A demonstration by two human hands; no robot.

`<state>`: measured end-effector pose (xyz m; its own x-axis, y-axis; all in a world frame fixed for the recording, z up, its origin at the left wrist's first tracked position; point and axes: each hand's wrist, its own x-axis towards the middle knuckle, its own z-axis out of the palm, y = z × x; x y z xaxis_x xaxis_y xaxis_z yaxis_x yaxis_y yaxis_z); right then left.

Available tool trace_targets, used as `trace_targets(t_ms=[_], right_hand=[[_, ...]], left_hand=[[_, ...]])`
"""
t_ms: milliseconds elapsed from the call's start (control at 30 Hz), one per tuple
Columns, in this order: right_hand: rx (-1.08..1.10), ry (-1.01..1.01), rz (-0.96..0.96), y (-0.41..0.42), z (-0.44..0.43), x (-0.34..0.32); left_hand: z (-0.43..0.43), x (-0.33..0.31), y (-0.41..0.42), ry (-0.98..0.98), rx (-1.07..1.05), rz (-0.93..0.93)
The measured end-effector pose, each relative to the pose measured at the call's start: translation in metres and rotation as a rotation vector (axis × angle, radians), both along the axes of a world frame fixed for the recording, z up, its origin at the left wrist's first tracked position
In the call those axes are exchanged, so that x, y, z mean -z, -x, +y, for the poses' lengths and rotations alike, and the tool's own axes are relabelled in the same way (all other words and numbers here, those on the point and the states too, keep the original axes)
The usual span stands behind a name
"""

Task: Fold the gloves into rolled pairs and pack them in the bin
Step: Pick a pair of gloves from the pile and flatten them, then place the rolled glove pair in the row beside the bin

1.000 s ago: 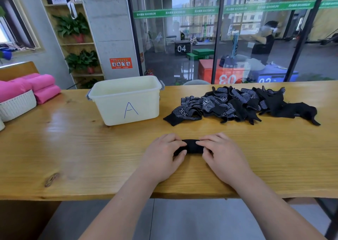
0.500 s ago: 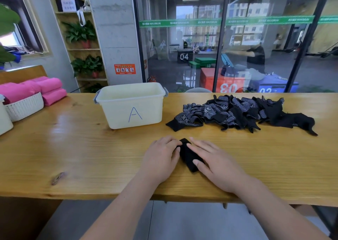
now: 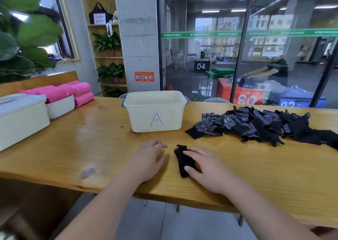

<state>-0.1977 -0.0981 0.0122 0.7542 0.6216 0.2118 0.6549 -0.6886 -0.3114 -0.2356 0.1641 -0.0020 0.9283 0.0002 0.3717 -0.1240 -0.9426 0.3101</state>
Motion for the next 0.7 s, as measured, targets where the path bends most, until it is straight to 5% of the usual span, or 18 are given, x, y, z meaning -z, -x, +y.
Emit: trace_targets(t_ms=[333,700], right_hand=[[-0.06,0.066,0.035,0.0,0.107,-0.005],[0.007,0.078,-0.019,-0.027,0.195,0.011]], left_hand=[[0.087,-0.001,0.02,-0.081,-0.237,0.153],[0.097,0.006,0.019,0.114,-0.263,0.011]])
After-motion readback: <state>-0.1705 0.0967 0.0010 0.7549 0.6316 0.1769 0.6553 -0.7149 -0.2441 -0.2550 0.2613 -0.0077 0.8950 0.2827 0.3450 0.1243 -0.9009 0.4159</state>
